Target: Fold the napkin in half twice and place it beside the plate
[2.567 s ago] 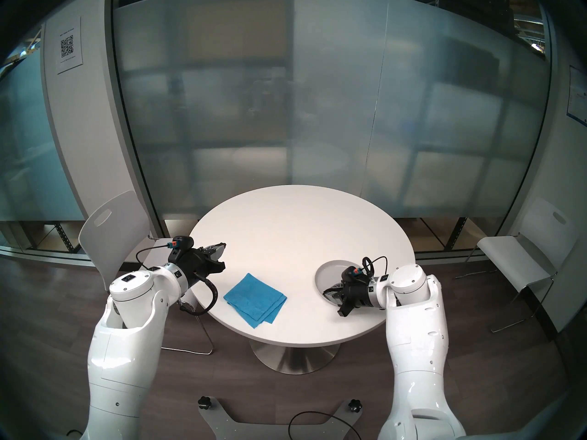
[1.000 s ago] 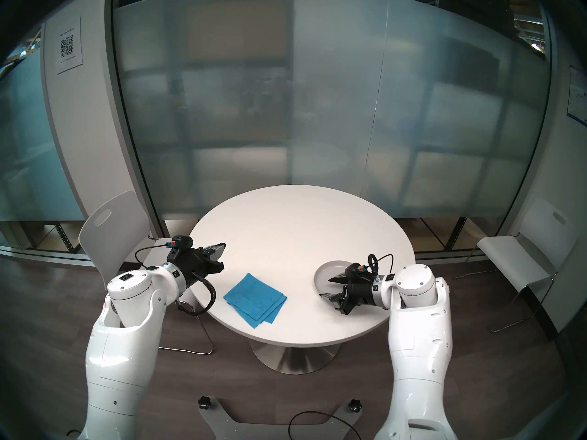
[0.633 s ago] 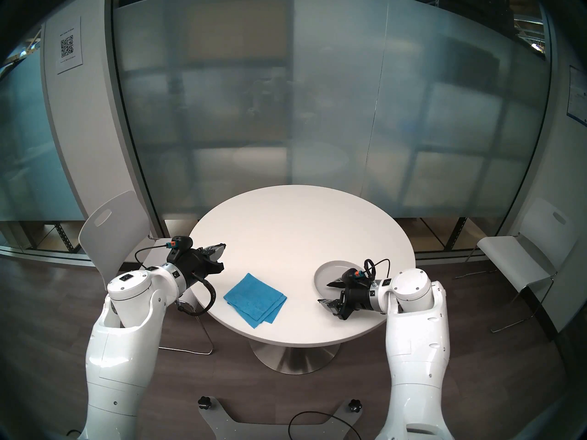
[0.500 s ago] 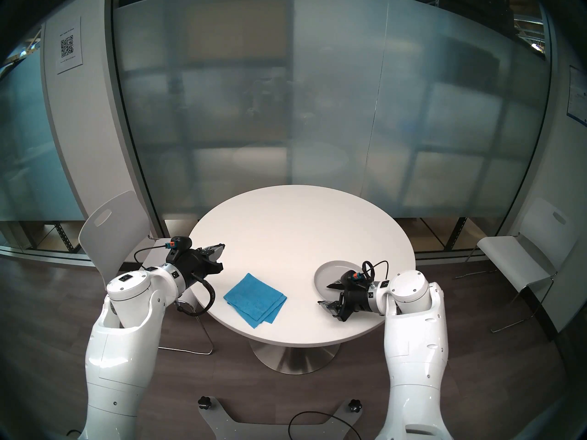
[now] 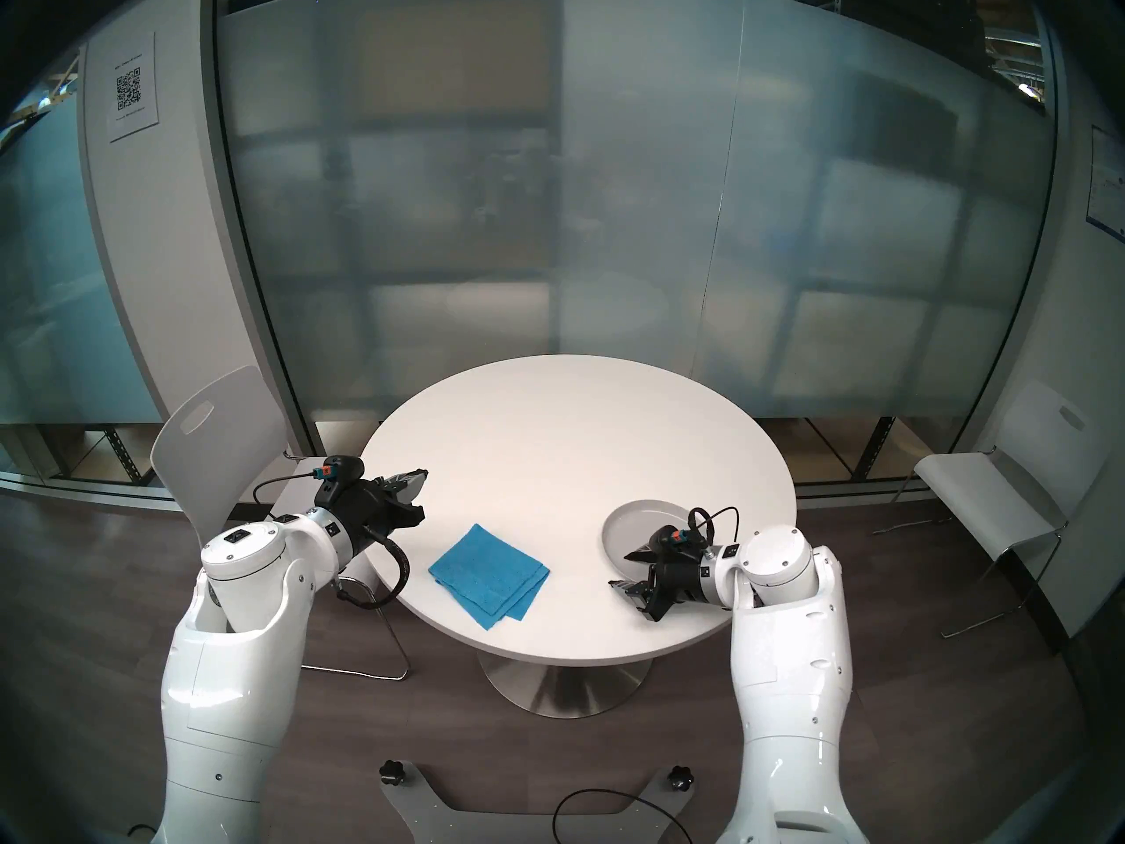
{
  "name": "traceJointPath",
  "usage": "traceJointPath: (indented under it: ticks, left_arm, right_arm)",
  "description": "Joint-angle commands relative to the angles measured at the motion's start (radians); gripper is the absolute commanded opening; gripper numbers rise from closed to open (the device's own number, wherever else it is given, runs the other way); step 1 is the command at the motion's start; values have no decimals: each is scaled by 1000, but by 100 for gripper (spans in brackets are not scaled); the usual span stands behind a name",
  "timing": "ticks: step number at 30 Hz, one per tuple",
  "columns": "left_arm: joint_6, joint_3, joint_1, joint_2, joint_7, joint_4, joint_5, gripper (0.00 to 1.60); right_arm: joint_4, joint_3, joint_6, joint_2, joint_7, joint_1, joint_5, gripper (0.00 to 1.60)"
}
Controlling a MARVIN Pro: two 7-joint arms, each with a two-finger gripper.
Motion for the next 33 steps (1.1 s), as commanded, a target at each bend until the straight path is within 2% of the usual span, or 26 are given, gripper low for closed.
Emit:
traceJointPath:
  ticks: [1, 9, 19, 24, 33]
  left_arm:
    - [-4, 2, 5, -1, -1, -33, 0, 0]
    - [-3, 0, 6, -1, -3, -36, -2, 0]
    - [-2, -2, 6, 1, -5, -36, -3, 0]
    - [-2, -2, 2, 2, -8, -33, -3, 0]
    - [-1, 0, -1, 0, -10, -32, -2, 0]
  right_arm:
    - [-5, -8, -16, 1, -14, 18, -3, 110]
    - [10, -13, -18, 5, -16, 24, -9, 90]
    - [35, -14, -30, 8, -35, 30, -21, 91]
    - [31, -13, -31, 4, -30, 34, -17, 73]
    - [-5, -14, -23, -4, -6, 13, -13, 72]
